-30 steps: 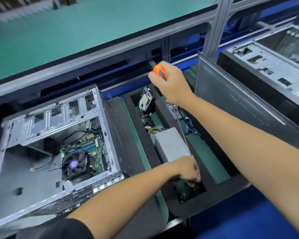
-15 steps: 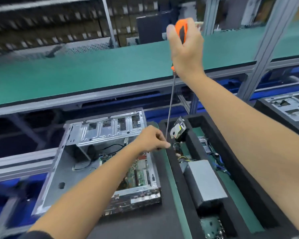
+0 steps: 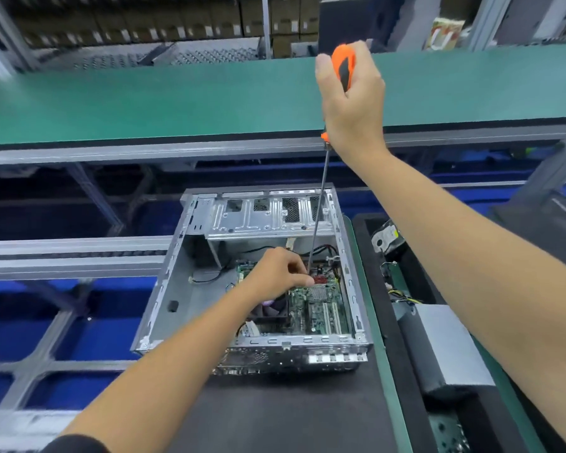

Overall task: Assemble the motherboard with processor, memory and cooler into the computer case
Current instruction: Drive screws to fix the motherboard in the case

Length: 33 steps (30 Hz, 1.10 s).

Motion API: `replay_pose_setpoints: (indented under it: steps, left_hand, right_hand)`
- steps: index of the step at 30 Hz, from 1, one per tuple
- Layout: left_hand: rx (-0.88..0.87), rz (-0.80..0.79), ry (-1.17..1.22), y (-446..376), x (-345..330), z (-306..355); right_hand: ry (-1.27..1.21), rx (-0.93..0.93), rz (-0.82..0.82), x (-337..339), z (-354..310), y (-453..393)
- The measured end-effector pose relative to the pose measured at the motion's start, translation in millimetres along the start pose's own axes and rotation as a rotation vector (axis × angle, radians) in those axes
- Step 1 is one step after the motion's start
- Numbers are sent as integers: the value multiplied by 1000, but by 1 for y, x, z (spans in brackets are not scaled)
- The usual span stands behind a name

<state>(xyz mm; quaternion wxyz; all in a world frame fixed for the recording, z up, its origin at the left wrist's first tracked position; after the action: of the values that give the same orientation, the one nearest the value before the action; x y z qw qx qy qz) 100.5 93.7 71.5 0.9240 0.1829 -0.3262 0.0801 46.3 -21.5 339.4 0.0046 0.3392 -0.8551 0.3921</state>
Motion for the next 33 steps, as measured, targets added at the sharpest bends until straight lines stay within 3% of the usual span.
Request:
replay_pose_setpoints:
  steps: [15, 25, 28, 33]
  left_hand:
    - [-46, -45, -66, -7, -15, -10]
    - [-77, -176, -170, -10, -35, -4]
    - [-102, -273, -192, -6, -45, 2]
    - [-138, -531, -181, -2, -76, 18]
  right_hand:
    - [31, -49, 25, -7, 13, 6]
    - [35, -62, -16, -11, 20, 12]
    - [-3, -97, -119, -17, 26, 14]
    - [-101, -171, -526, -42, 34, 21]
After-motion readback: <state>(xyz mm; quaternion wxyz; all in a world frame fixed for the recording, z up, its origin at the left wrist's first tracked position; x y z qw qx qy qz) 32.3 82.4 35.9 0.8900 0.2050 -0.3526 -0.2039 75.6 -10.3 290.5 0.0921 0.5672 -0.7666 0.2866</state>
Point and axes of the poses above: each hand's wrist, its own y-axis away from the middle knuckle, its own x-axis out of the back of the hand, z = x × y, the point moved 9 cm from there along -y, towards the middle knuckle, and after that the axes turned 14 degrees about -z, right-handed, at the moved point
